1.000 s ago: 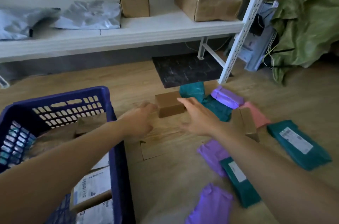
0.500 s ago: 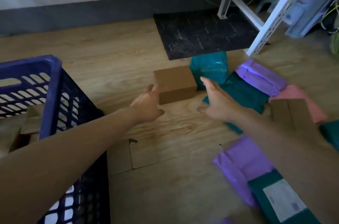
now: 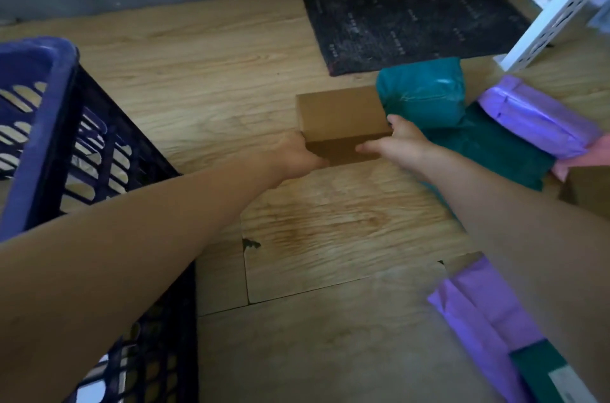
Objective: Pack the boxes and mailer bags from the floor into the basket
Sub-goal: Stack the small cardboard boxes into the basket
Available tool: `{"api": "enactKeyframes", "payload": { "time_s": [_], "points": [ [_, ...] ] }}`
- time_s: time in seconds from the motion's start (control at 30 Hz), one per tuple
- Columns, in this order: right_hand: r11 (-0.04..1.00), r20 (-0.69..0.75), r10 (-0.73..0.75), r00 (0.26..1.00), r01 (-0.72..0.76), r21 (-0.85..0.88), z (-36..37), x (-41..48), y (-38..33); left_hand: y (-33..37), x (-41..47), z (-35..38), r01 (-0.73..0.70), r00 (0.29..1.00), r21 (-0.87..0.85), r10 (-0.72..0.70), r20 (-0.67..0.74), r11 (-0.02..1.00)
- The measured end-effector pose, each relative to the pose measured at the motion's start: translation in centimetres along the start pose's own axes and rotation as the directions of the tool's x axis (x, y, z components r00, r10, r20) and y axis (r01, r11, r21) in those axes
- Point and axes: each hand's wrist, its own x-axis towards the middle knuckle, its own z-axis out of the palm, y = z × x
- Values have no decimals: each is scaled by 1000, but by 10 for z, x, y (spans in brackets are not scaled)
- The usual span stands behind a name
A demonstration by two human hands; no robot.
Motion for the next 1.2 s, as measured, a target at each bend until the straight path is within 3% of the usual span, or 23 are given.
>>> {"api": "enactKeyframes", "payload": {
  "time_s": [0.43,0.77,1.03,1.2],
  "points": [
    [987,-105,-40,994,56,153,-4,-68,-11,4,-61,-15,-11,1000,-222,12,3,975],
    [949,-196,-226,954,261,177,-35,-216,-98,44,-215,-101,-253,951,-86,231,-205,964],
    [894,-183,-445,877,447,-30,-19,-356,-182,11,-360,-162,-242,890,-49,201,-409,969],
    [803,-67,-571,818,539,-256,16,-433,-215,-31,-437,-190,-238,813,51,228,-535,970]
  ]
}}
